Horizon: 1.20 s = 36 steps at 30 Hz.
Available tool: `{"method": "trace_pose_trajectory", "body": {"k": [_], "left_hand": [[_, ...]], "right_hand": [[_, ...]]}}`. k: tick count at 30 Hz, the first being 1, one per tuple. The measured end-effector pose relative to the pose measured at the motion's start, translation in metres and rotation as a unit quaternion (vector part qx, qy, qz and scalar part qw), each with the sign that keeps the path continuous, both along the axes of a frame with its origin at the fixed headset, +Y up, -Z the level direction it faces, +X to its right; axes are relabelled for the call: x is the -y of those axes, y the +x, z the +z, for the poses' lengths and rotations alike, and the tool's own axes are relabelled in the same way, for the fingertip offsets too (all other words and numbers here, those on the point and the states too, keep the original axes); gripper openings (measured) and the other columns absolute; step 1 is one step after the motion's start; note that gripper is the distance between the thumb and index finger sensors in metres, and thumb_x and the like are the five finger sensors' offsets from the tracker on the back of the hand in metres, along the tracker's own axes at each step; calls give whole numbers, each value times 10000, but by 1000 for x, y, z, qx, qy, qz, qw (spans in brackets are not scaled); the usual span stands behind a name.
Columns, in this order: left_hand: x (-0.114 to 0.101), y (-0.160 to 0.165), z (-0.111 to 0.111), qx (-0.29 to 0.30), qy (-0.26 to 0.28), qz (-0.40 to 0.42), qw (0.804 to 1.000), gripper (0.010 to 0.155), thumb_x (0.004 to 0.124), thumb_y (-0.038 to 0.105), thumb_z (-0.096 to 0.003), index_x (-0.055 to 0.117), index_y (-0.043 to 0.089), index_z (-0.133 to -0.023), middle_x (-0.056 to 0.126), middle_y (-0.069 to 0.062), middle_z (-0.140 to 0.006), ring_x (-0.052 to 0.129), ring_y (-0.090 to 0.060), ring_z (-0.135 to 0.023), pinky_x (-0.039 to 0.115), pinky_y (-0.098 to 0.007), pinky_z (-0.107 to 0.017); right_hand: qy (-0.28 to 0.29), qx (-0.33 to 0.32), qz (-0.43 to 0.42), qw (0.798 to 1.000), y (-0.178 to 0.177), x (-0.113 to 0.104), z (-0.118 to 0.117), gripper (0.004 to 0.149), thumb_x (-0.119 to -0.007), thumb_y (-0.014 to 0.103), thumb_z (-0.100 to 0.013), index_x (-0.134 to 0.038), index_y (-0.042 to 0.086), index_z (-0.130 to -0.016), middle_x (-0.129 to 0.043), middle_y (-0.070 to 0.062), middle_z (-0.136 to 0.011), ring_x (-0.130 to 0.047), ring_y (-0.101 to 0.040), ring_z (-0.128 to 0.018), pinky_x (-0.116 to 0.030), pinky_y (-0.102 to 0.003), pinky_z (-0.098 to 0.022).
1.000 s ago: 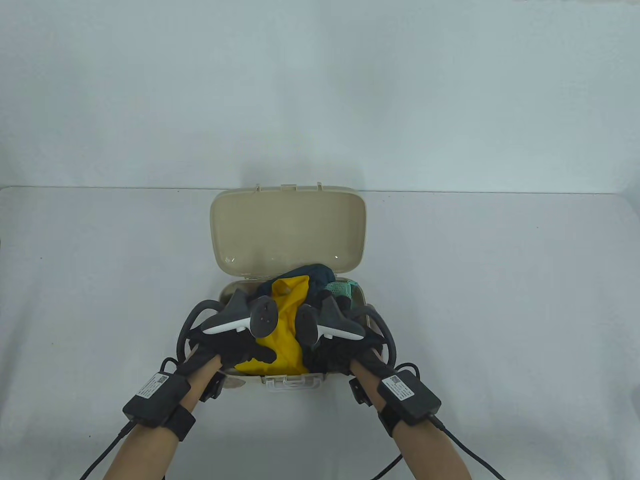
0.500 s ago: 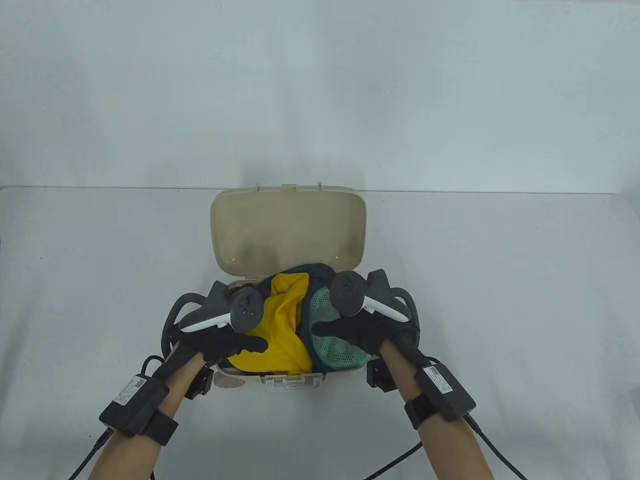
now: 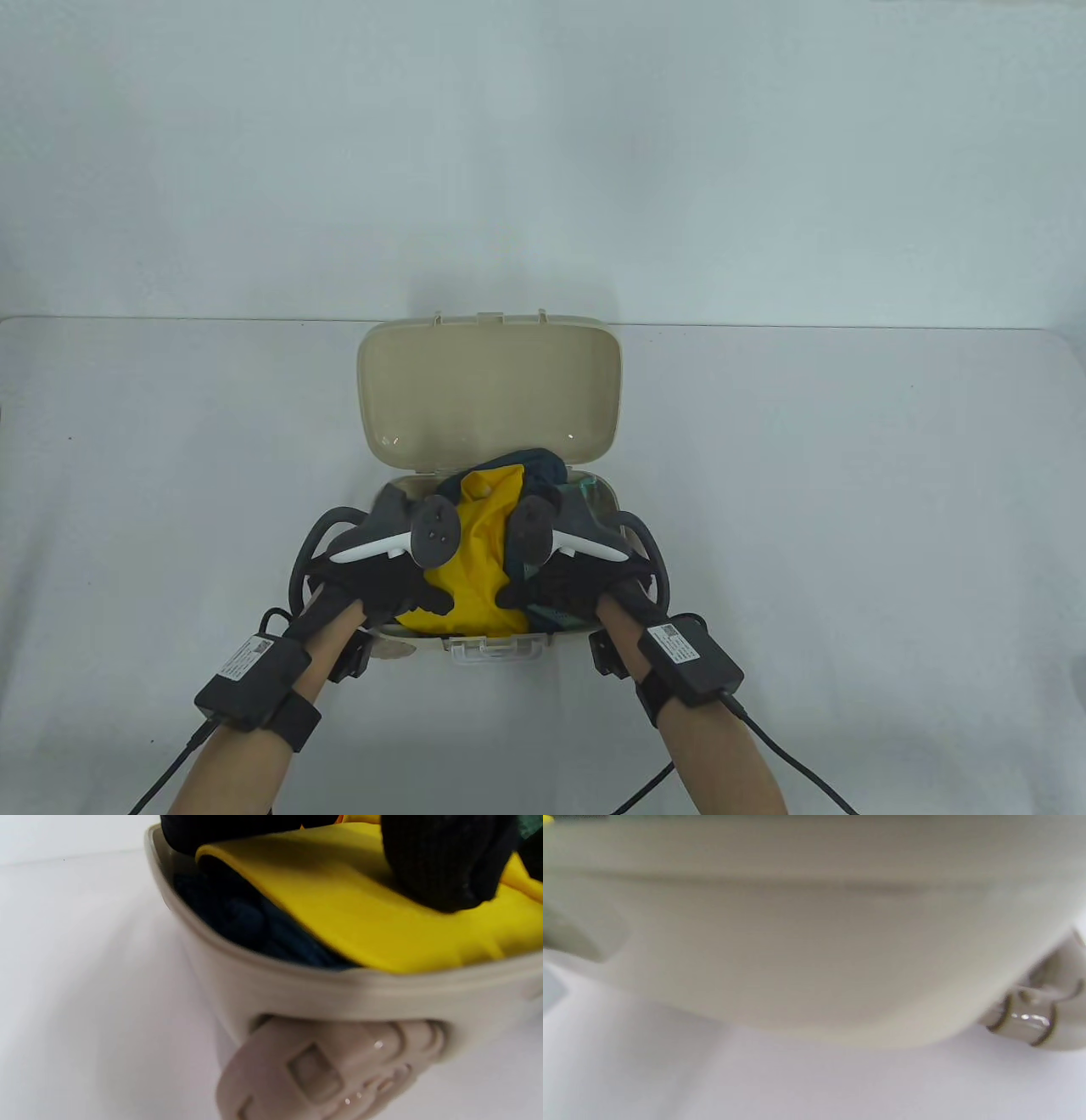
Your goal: Pack suitcase
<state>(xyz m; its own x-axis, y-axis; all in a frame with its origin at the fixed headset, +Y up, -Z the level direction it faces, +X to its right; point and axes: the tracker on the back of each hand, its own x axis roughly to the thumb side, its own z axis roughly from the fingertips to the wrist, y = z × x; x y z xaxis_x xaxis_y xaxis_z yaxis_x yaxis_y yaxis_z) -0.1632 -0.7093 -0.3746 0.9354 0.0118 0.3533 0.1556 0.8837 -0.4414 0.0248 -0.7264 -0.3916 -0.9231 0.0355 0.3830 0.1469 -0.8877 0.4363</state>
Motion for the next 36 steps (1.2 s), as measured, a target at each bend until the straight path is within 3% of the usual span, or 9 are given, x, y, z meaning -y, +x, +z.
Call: {"method": "trace_pose_trajectory", "body": {"k": [6, 13, 23, 27, 32, 36], "left_hand": [[7, 6, 2, 7, 24, -29, 999, 987, 781, 543, -401, 229, 195, -1141, 323, -127, -1206, 463, -366, -1127, 519, -456, -812], [2, 6, 1, 6, 7, -32, 999, 989, 786, 537, -403, 221, 196, -1140, 316, -129, -1207, 459, -365, -1130, 522, -457, -813], [4, 4, -1, 12, 8, -18, 1000, 996, 801, 541, -395, 236, 199, -1141, 337, -124, -1205, 481, -358, -1126, 537, -454, -808], [4, 3, 0, 11, 16, -20, 1000, 995, 796, 545, -391, 234, 209, -1140, 334, -113, -1206, 477, -349, -1129, 534, -445, -812], [-7, 5, 3, 11, 20, -35, 999, 993, 787, 556, -395, 238, 207, -1144, 342, -116, -1209, 491, -355, -1128, 540, -452, -812], [-24, 1, 11, 12, 43, -31, 998, 966, 791, 544, -412, 256, 215, -1146, 360, -108, -1211, 500, -353, -1128, 538, -456, -812]], "right_hand": [[37, -5, 41, 998, -6, 6, 5, 1106, -548, 741, -375, 16, 100, -1078, -78, -218, -1167, -236, -485, -1098, -447, -580, -793], [-68, -9, -32, 997, 5, -11, -1, 1130, -650, 713, -384, -7, 109, -1091, -49, -223, -1168, -178, -503, -1086, -391, -618, -790], [14, -3, -1, 1000, 0, 13, 5, 1178, -619, 731, -340, 115, 116, -1026, 21, -217, -1133, -142, -506, -1069, -399, -588, -794], [13, 0, -16, 1000, 2, 12, 5, 1174, -618, 734, -339, 113, 126, -1027, 14, -205, -1139, -146, -494, -1077, -402, -579, -800], [-28, 0, -32, 999, 3, -9, 4, 1139, -622, 722, -370, 42, 107, -1061, -50, -227, -1158, -185, -508, -1079, -403, -595, -791], [-25, -3, -90, 996, 12, -52, 6, 1036, -645, 693, -398, -169, 124, -1120, -252, -188, -1197, -349, -482, -1099, -479, -578, -780]]}}
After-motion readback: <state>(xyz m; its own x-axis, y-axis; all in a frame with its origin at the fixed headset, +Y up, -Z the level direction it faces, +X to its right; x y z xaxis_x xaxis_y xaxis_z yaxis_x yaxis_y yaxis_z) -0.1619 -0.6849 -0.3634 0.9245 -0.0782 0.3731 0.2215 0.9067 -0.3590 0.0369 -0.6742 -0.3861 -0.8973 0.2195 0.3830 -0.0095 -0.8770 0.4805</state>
